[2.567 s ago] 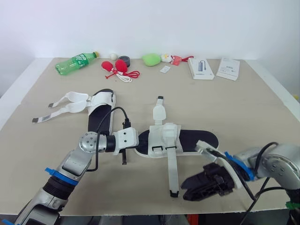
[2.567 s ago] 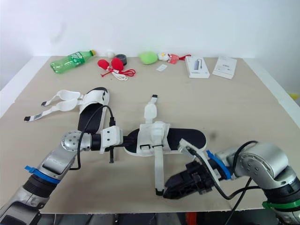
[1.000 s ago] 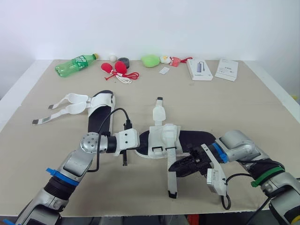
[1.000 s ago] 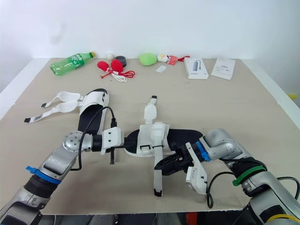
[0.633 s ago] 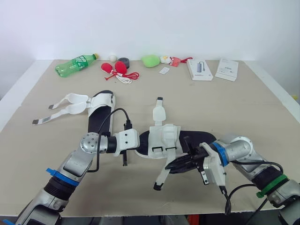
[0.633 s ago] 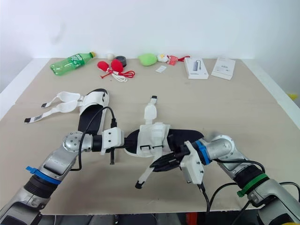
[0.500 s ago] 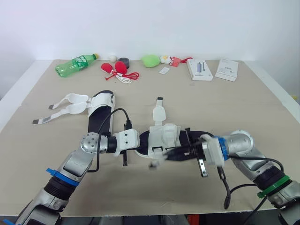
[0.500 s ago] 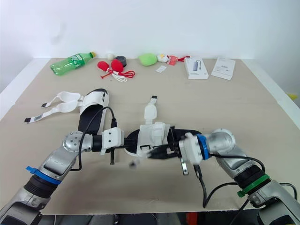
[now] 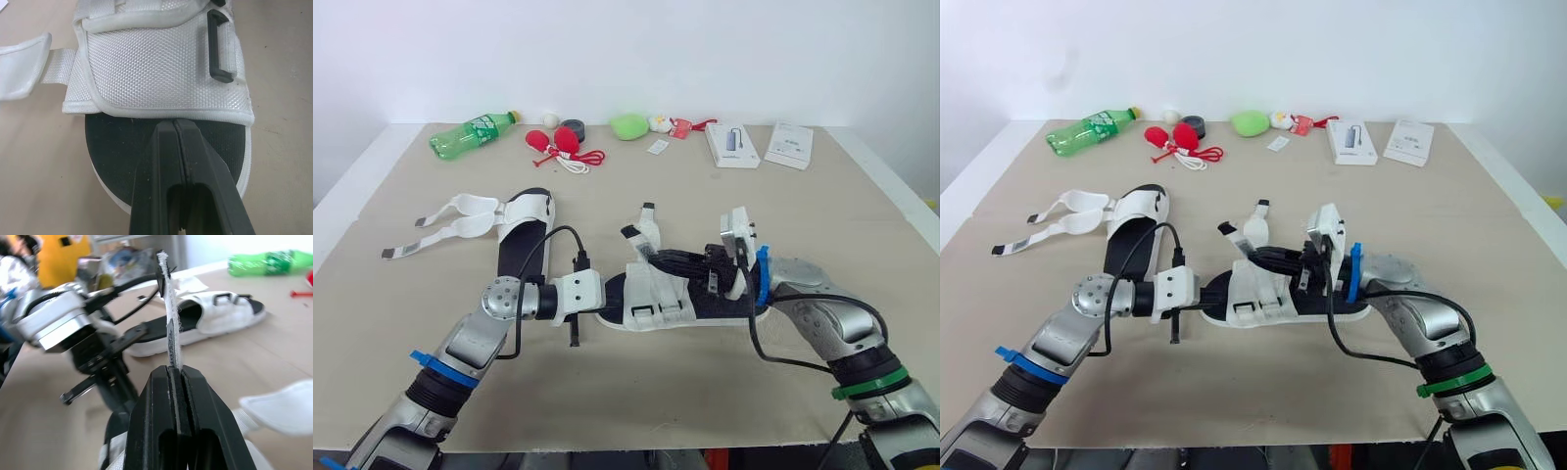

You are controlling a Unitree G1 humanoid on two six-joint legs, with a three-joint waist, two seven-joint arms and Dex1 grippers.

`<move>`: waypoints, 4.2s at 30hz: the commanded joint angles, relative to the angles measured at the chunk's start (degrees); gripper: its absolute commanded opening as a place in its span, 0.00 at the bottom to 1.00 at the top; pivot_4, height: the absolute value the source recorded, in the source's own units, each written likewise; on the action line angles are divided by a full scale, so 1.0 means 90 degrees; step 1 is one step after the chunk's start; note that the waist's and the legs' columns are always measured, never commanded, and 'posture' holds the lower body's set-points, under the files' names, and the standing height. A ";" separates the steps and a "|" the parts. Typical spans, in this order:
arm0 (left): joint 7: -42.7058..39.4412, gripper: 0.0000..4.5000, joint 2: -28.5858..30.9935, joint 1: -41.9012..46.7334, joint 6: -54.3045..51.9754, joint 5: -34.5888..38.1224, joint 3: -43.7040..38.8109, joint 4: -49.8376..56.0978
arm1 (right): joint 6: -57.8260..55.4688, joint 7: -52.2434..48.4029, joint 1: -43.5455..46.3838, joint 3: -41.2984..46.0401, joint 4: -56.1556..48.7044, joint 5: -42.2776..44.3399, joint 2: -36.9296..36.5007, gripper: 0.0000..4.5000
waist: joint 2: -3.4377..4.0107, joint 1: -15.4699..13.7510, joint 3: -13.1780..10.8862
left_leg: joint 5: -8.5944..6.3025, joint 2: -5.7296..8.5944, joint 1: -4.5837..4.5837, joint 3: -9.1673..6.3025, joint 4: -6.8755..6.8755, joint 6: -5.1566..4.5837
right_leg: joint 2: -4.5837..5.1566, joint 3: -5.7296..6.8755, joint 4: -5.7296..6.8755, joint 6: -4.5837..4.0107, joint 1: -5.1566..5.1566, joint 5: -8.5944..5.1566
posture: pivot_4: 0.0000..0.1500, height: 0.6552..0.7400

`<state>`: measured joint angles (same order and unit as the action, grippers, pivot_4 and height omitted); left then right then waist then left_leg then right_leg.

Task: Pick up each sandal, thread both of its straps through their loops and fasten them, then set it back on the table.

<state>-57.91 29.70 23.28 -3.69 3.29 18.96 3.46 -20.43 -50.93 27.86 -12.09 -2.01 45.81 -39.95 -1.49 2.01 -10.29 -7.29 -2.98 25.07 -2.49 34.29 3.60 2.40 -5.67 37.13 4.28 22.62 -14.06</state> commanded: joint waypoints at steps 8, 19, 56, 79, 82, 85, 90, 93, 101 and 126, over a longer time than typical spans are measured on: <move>-0.0094 0.00 0.0003 -0.0060 -0.0123 -0.0052 0.0156 0.0018 | -0.0244 -0.0230 -0.0201 0.0815 0.0107 -0.0474 0.0196 0.02 | 0.0000 0.0003 0.0000 | 0.0000 -0.0001 0.0003 0.0001 0.0000 0.0000 | -0.0002 -0.0001 0.0000 0.0001 0.0006 0.0001 | 1.00 1.00; -0.0116 0.00 -0.0022 -0.0039 -0.0100 -0.0042 0.0187 -0.0016 | -0.0230 -0.0376 -0.0283 0.0923 0.0201 -0.1262 0.0264 0.39 | 0.0000 0.0004 0.0000 | 0.0000 0.0000 0.0004 0.0001 0.0000 0.0000 | -0.0002 -0.0001 0.0000 0.0002 0.0009 0.0001 | 1.00 1.00; -0.0310 0.00 -0.0082 -0.0057 0.0040 -0.0078 0.0271 0.0005 | -0.1386 -0.1927 0.2443 -0.0040 0.1790 -0.2758 0.0207 0.00 | 0.0001 0.0002 0.0000 | -0.0001 0.0002 0.0019 0.0006 -0.0001 0.0001 | 0.0000 -0.0005 0.0000 0.0002 0.0030 0.0003 | 1.00 1.00; -0.0624 0.00 0.0083 -0.0220 0.0199 0.0100 0.0253 0.0167 | 0.0167 -0.2424 0.3169 -0.0308 0.3896 -0.4246 0.0601 0.00 | 0.0002 0.0030 0.0000 | -0.0006 0.0002 0.0029 0.0003 -0.0027 -0.0005 | -0.0005 -0.0004 0.0002 0.0006 0.0045 -0.0014 | 1.00 1.00; -0.0649 0.00 0.0124 -0.0243 0.0233 0.0094 0.0260 0.0179 | 0.0121 -0.1928 0.3650 0.0043 0.4585 -0.4190 0.0853 0.17 | 0.0005 0.0072 -0.0002 | -0.0006 0.0002 0.0029 0.0005 -0.0027 -0.0004 | -0.0006 -0.0006 0.0004 0.0006 0.0048 -0.0010 | 1.00 1.00; -0.0659 0.00 0.0144 -0.0246 0.0259 0.0080 0.0282 0.0187 | -0.0645 -0.1563 0.4108 0.0388 0.5138 -0.3980 0.1143 0.35 | 0.0006 0.0077 -0.0003 | -0.0006 0.0001 0.0027 0.0005 -0.0027 -0.0005 | -0.0006 -0.0006 0.0008 0.0008 0.0048 -0.0009 | 1.00 1.00; -0.0661 0.00 0.0169 -0.0269 0.0281 0.0056 0.0299 0.0211 | -0.2599 -0.1566 0.4559 0.0812 0.5533 -0.3528 0.1449 0.78 | 0.0007 0.0071 -0.0003 | -0.0006 0.0000 0.0026 -0.0001 -0.0035 -0.0005 | -0.0009 -0.0002 0.0017 0.0015 0.0049 -0.0004 | 1.00 1.00; -0.0654 0.00 0.0175 -0.0287 0.0273 0.0047 0.0304 0.0236 | -0.3537 -0.1692 0.4593 0.0779 0.5559 -0.3407 0.1522 1.00 | 0.0007 0.0069 -0.0003 | -0.0008 0.0001 0.0028 -0.0002 -0.0039 -0.0008 | -0.0009 -0.0001 0.0018 0.0010 0.0050 -0.0002 | 1.00 1.00; -0.0640 0.00 0.0164 -0.0294 0.0295 0.0017 0.0309 0.0217 | -0.4088 -0.1594 0.4732 0.0846 0.6044 -0.3380 0.1857 1.00 | 0.0008 0.0081 -0.0003 | -0.0010 0.0001 0.0028 -0.0001 -0.0039 -0.0011 | -0.0011 -0.0001 0.0021 0.0023 0.0056 -0.0009 | 1.00 1.00; -0.0537 0.00 0.0174 -0.0386 0.0239 -0.0029 0.0299 0.0340 | -0.1578 -0.0181 0.5677 0.2368 0.8086 -0.3441 0.3006 0.35 | 0.0009 0.0091 -0.0003 | -0.0010 0.0000 0.0030 -0.0004 -0.0040 -0.0011 | -0.0014 0.0000 0.0025 0.0025 0.0057 -0.0009 | 1.00 1.00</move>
<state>-61.70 30.67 21.06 -1.08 4.20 19.37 6.31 -35.61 -50.23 76.81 9.07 72.20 14.87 -12.87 -1.41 2.83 -10.32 -7.38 -2.98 25.34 -2.53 33.94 3.50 2.28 -5.67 37.36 4.51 23.13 -14.15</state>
